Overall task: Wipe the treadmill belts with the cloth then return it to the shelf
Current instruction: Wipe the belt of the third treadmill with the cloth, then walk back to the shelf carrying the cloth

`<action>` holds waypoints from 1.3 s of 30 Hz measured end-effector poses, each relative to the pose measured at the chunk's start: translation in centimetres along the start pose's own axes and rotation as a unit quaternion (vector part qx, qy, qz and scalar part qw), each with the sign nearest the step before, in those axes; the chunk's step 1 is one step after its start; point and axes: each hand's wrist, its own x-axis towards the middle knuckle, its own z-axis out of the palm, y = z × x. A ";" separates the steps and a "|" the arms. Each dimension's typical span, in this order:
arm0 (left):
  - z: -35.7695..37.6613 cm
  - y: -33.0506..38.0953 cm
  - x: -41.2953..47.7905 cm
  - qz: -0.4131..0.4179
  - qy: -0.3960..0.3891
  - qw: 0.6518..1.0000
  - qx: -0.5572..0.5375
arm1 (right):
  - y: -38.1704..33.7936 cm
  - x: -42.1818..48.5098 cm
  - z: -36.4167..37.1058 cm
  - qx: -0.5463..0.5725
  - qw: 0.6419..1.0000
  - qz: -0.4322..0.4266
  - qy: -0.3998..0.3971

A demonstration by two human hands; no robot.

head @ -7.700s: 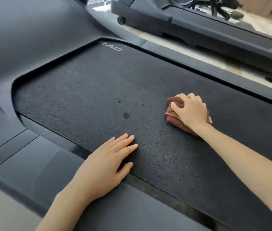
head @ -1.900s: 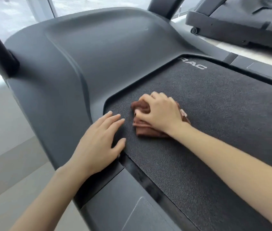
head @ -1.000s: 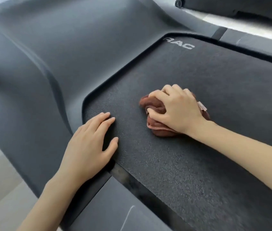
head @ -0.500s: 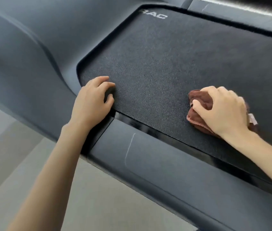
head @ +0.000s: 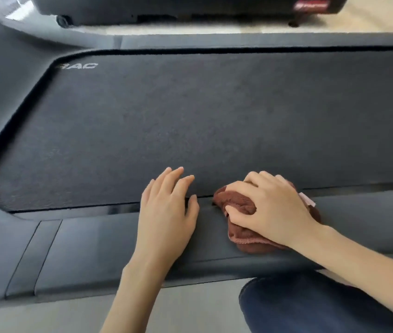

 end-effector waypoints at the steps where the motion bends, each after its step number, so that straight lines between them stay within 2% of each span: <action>1: 1.1 1.6 0.4 0.020 -0.010 1.000 -0.008 | 1.8 -1.2 -0.6 -0.010 0.999 0.032 0.009; 4: 4.1 6.2 1.4 0.080 -0.052 0.995 -0.006 | 7.2 -4.8 -2.8 -0.043 0.992 0.119 0.019; 8: 7.8 10.5 2.1 0.154 -0.168 0.968 0.103 | 13.1 -9.4 -5.3 -0.066 0.970 0.232 0.030; 10: 9.0 12.3 2.4 0.166 -0.189 0.958 0.139 | 15.8 -11.4 -6.5 -0.069 0.958 0.275 0.036; 14: 10.8 16.4 3.3 0.194 -0.208 0.948 0.140 | 21.4 -14.7 -8.4 -0.081 0.935 0.340 0.062; 21: 14.7 24.4 3.9 0.195 -0.205 0.943 0.175 | 30.2 -18.9 -10.2 -0.084 0.915 0.381 0.106; 25: 15.7 28.1 5.0 0.160 -0.195 0.947 0.198 | 35.2 -22.8 -12.6 -0.063 0.900 0.421 0.095; 30: 14.8 32.8 6.8 0.120 -0.265 0.929 0.231 | 38.6 -30.6 -18.3 -0.068 0.882 0.461 0.077; 32: 13.8 36.1 7.5 0.130 -0.280 0.922 0.235 | 39.0 -34.4 -21.1 -0.074 0.868 0.486 0.068; 35: 12.0 44.3 7.2 0.210 -0.262 0.909 0.245 | 39.1 -39.2 -26.8 -0.081 0.842 0.531 0.049; 39: 7.5 57.7 5.1 0.437 -0.175 0.865 0.174 | 37.4 -42.7 -35.8 -0.083 0.821 0.564 0.037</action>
